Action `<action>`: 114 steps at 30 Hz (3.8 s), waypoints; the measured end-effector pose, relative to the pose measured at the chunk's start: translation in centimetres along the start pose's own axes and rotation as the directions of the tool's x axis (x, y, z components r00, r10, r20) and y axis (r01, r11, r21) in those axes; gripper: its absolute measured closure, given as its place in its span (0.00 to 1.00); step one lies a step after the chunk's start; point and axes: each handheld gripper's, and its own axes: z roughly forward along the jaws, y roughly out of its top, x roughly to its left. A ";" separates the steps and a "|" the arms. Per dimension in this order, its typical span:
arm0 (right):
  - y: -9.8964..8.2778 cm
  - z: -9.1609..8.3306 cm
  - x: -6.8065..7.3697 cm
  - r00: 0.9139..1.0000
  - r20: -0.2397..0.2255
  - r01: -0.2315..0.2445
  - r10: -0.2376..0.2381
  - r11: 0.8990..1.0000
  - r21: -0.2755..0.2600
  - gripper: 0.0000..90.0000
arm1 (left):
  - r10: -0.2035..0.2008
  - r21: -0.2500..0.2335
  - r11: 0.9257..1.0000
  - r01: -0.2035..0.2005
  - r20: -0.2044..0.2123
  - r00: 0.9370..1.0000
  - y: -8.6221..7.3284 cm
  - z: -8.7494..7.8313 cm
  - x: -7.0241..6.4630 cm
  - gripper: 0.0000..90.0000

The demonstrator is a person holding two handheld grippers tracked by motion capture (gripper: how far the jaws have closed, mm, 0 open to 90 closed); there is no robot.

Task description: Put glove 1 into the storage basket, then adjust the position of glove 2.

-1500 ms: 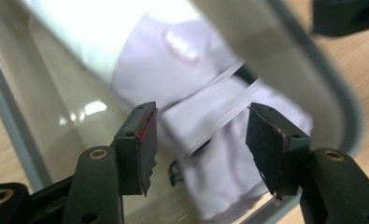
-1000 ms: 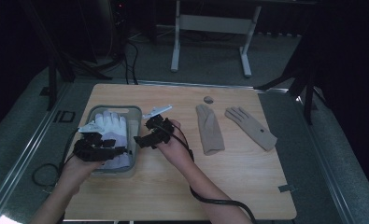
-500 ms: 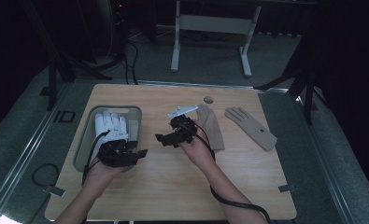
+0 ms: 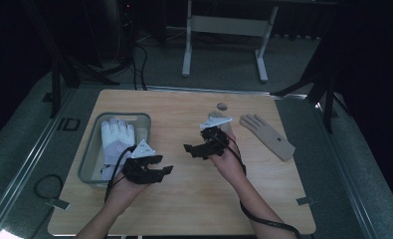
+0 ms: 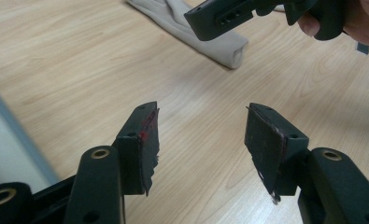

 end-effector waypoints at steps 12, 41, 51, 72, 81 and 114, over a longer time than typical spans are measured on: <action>-3.2 -1.6 -3.8 0.998 0.022 -0.055 0.055 0.998 -0.018 0.14 | 0.078 0.016 0.997 -0.079 0.067 0.995 -1.3 3.8 -2.7 0.17; -5.9 -0.7 -11.2 0.973 0.194 -0.114 0.121 0.992 -0.051 0.26 | 0.095 -0.080 0.993 -0.091 0.044 0.994 -6.1 6.3 -3.7 0.03; -5.3 0.5 -12.4 0.969 0.221 -0.108 0.112 0.994 -0.027 0.45 | 0.105 -0.092 0.991 -0.101 0.039 0.994 -6.4 6.1 -3.8 0.03; -5.8 5.8 -14.1 0.953 0.294 -0.094 0.079 0.995 0.038 0.45 | 0.097 -0.120 0.989 -0.091 0.040 0.995 -6.3 5.8 -3.7 0.03; -6.0 5.7 -12.9 0.929 0.336 -0.159 0.155 0.987 -0.015 0.83 | 0.099 -0.116 0.989 -0.093 0.044 0.994 -6.4 6.0 -3.8 0.03; -7.8 -1.3 -2.5 0.838 0.360 -0.365 0.410 0.912 -0.188 0.84 | 0.107 -0.144 0.984 -0.102 0.027 0.994 -6.5 6.0 -3.5 0.03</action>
